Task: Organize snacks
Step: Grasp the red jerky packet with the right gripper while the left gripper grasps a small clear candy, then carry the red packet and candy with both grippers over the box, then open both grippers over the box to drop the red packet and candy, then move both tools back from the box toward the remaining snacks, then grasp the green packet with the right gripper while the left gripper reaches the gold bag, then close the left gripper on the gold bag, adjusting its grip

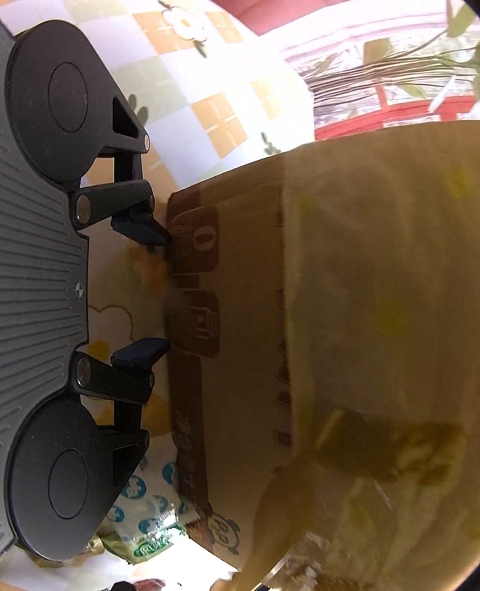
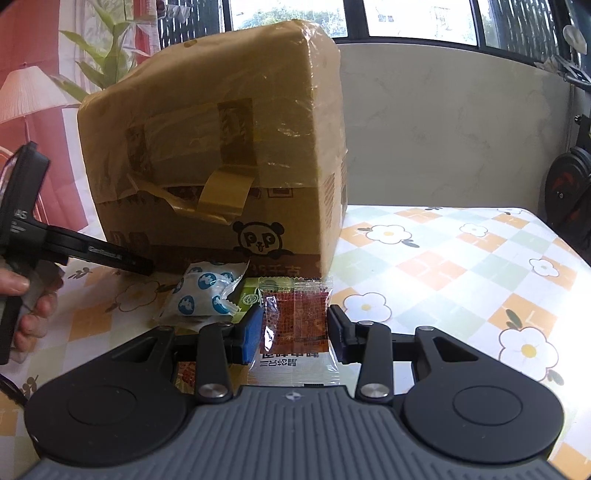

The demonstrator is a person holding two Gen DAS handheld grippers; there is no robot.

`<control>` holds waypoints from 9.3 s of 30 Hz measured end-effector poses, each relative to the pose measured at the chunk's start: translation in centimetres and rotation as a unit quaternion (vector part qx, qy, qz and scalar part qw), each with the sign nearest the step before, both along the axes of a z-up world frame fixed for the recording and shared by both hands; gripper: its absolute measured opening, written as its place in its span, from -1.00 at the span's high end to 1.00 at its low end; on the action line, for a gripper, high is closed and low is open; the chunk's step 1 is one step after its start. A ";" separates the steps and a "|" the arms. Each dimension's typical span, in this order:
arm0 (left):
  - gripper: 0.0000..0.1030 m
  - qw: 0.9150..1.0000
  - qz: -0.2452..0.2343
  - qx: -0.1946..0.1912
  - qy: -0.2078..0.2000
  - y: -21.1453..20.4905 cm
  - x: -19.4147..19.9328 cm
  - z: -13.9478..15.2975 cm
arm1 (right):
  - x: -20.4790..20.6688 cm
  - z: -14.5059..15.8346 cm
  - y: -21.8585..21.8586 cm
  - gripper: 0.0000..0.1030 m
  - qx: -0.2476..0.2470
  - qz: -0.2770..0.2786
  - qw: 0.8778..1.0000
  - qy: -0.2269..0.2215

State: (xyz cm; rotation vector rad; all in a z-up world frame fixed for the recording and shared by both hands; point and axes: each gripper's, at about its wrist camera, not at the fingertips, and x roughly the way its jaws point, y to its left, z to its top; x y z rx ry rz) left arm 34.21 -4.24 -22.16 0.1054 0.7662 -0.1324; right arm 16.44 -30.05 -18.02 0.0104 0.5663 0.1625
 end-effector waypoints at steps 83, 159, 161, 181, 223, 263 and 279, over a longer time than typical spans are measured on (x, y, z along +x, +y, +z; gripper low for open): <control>-0.50 0.980 -0.067 -0.045 -0.184 -1.5 -5.7 18.1 | 4.6 16.0 -0.2 -0.25 -0.009 -0.005 0.997 -0.079; -0.49 0.997 -0.015 -0.078 0.015 -0.8 -10.1 0.9 | 4.8 -0.7 4.4 -0.26 -0.076 0.054 0.992 0.090; -0.49 0.997 -0.015 -0.076 0.018 -1.0 -10.1 0.8 | 5.5 -1.1 4.8 -0.26 -0.076 0.066 0.990 0.096; -0.51 0.999 -0.033 -0.002 0.018 -6.2 -9.4 -1.1 | 1.1 -1.3 2.9 0.06 -0.053 0.060 0.993 0.082; 0.09 0.999 0.003 -0.034 -0.022 -0.1 -10.8 -0.6 | 1.1 -1.5 3.0 0.06 -0.056 0.049 0.994 0.076; -0.30 0.998 -0.028 -0.048 0.001 0.5 -13.0 0.6 | 1.0 -1.5 3.0 0.05 -0.053 0.049 0.994 0.077; -0.33 1.000 -0.004 -0.010 0.003 -0.2 -11.1 -0.5 | 0.9 -1.3 3.0 0.05 -0.047 0.049 0.995 0.077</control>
